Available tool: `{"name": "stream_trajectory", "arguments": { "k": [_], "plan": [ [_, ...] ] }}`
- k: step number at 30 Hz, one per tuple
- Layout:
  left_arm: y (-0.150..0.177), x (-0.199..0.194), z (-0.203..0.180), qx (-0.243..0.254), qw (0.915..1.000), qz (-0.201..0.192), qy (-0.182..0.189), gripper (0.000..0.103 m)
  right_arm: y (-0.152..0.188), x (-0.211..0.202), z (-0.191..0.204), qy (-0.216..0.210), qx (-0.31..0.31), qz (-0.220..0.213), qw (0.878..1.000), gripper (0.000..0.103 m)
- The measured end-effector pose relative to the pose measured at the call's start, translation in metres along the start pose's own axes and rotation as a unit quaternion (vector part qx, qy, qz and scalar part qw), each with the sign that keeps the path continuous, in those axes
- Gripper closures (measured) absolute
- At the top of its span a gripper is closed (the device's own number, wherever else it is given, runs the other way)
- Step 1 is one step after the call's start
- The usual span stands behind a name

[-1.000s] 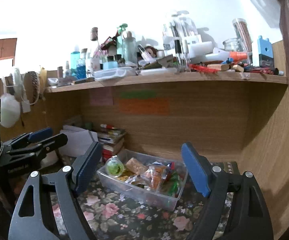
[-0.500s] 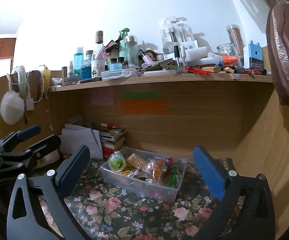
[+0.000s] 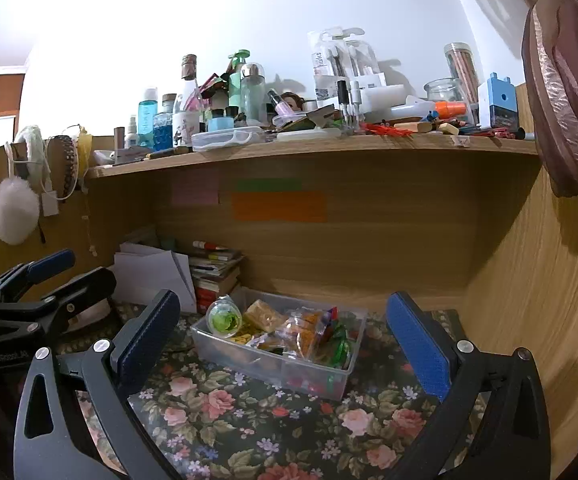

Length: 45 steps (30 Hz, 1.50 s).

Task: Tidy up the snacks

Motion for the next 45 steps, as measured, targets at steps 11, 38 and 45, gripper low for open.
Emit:
{"name": "stream_trajectory", "arguments": {
  "k": [11,38,45],
  "plan": [
    [0.0028,0.0055,0.0031,-0.005,1.0,0.006,0.0,0.0,-0.0006,-0.0008,-0.0021,0.003,0.004,-0.004,1.0,0.0],
    [0.0007,0.0062,0.0001,-0.007,0.9999,0.005,0.005,0.0,-0.0041,-0.0055,-0.0014,0.003,0.005,-0.018,1.0,0.0],
    [0.0018,0.0072,-0.0011,-0.007,0.9999,0.007,0.01,0.0,-0.0028,-0.0036,-0.0002,0.004,0.007,-0.015,1.0,0.0]
  ]
}}
Point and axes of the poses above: each gripper's, at about its wrist camera, not at the fingertips, and x roughly the way its jaws point, z to its left, y to its underside, the point moved 4 cm from there along x, roughly the way its jaws point, and after that the axes turned 6 degrees about -z, right-handed, at the moved point
